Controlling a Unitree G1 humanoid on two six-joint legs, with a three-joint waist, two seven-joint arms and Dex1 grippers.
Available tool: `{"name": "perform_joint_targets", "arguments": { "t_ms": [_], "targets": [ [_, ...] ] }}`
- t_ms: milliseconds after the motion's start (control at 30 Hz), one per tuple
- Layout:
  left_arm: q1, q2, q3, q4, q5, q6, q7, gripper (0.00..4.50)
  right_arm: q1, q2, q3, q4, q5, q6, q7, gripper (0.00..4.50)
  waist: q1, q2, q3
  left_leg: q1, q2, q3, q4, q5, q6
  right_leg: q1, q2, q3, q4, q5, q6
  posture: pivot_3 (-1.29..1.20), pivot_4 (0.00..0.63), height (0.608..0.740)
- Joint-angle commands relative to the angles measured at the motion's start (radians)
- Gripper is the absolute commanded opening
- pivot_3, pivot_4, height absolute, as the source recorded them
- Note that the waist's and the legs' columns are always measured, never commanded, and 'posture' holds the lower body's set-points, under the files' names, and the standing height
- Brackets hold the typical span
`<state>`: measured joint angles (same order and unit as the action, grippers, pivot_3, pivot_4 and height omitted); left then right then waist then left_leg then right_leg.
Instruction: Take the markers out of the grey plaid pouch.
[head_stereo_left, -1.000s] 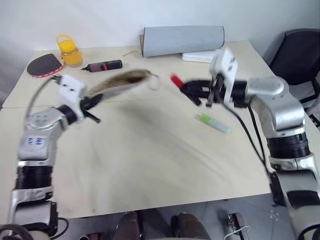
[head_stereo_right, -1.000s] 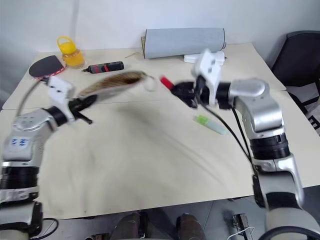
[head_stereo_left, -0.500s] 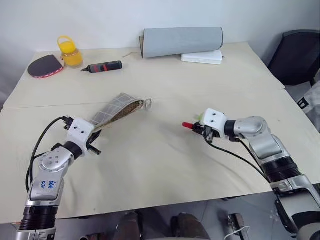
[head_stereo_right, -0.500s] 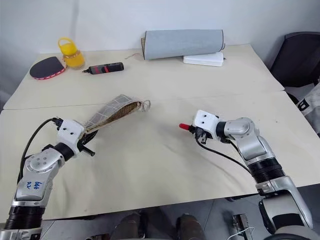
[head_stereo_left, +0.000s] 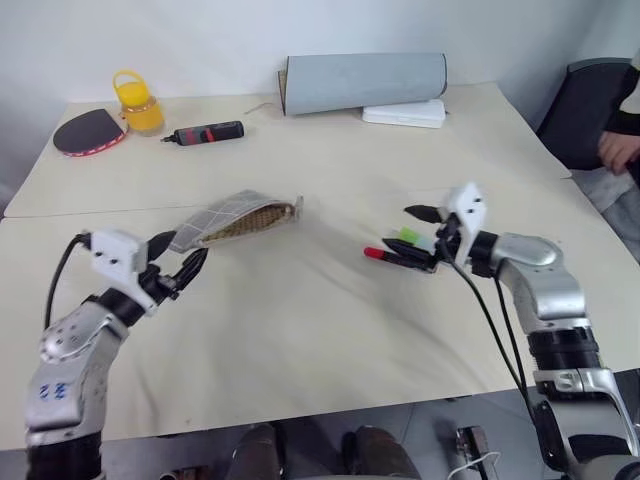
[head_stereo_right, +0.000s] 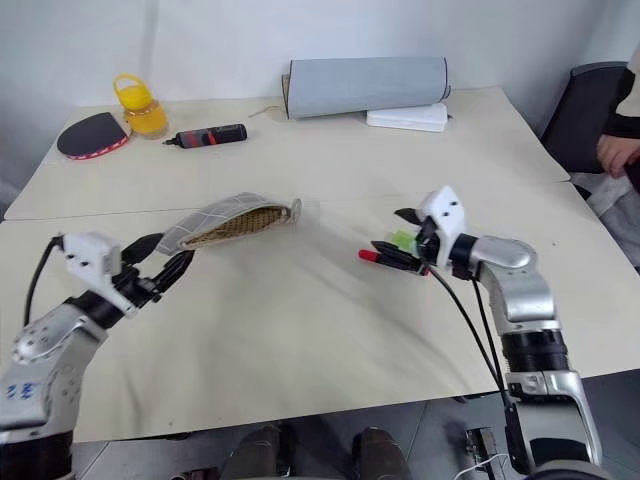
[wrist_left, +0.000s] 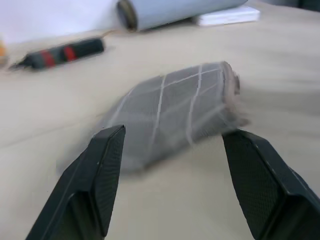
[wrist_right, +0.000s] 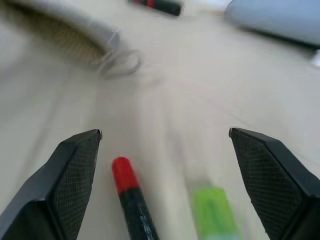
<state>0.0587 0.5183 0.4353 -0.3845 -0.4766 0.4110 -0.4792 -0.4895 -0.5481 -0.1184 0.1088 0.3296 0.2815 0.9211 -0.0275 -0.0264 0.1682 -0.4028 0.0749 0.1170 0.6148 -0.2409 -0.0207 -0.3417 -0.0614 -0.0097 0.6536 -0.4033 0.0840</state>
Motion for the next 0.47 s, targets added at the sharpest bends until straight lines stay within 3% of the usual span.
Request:
{"name": "perform_joint_targets", "arguments": {
  "t_ms": [33,267,467],
  "targets": [
    [0.079,-0.010,0.060,-0.095,-0.044,-0.026,-0.021,3.27,0.099,0.000,-0.087,-0.134,0.107,-0.013,0.015,4.26,0.000,0.000,0.000,0.000,0.000,0.000,0.000,0.000,0.000,0.000,0.000,0.000,-0.001,0.000,0.000,0.00,0.150,0.740],
    [0.270,-0.009,0.202,-0.033,-0.059,-0.081,-0.072,3.27,0.397,-0.101,-0.195,-0.106,0.084,-0.211,0.117,4.26,0.000,0.000,0.000,0.001,0.000,0.001,0.000,-0.003,0.002,0.003,0.000,0.001,-0.009,0.000,0.000,0.00,0.150,0.740],
    [0.284,0.002,0.272,0.043,-0.071,-0.141,-0.122,3.27,0.439,-0.148,-0.184,0.006,0.046,-0.344,0.176,4.26,-0.001,0.000,0.000,0.003,0.000,0.003,0.000,-0.003,0.003,0.005,0.002,0.003,-0.011,-0.001,-0.001,0.00,0.150,0.740]
  ]
}}
